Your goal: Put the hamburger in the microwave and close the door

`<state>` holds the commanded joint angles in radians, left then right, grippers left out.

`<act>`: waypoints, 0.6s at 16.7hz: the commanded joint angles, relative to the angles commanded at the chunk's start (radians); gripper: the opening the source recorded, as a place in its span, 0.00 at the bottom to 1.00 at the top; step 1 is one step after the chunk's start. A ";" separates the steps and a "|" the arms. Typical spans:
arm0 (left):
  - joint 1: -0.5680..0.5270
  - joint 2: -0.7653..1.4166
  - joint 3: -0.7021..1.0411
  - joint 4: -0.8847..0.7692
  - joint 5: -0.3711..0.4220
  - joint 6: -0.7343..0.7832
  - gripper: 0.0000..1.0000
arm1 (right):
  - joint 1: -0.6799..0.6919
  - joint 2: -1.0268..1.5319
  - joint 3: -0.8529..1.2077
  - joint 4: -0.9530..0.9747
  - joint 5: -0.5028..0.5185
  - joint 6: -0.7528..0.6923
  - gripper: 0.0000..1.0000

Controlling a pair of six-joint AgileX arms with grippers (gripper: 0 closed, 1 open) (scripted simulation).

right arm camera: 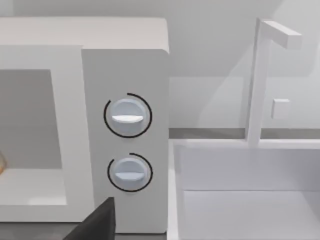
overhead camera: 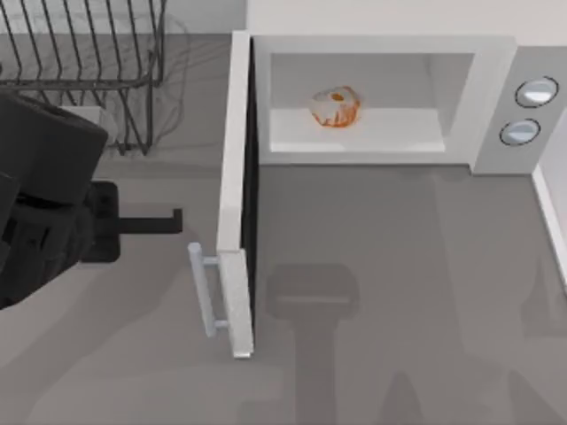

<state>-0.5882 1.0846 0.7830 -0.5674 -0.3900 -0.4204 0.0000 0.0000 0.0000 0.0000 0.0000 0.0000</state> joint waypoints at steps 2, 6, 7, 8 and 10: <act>0.004 -0.001 -0.006 0.005 0.003 0.001 0.00 | 0.000 0.000 0.000 0.000 0.000 0.000 1.00; 0.004 0.036 -0.085 0.106 0.006 0.002 0.00 | 0.000 0.000 0.000 0.000 0.000 0.000 1.00; 0.004 0.047 -0.107 0.145 0.006 0.002 0.00 | 0.000 0.000 0.000 0.000 0.000 0.000 1.00; 0.004 0.056 -0.127 0.179 0.006 0.002 0.00 | 0.000 0.000 0.000 0.000 0.000 0.000 1.00; 0.004 0.072 -0.166 0.237 0.004 0.003 0.00 | 0.000 0.000 0.000 0.000 0.000 0.000 1.00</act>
<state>-0.5841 1.1564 0.6168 -0.3307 -0.3863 -0.4169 0.0000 0.0000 0.0000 0.0000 0.0000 0.0000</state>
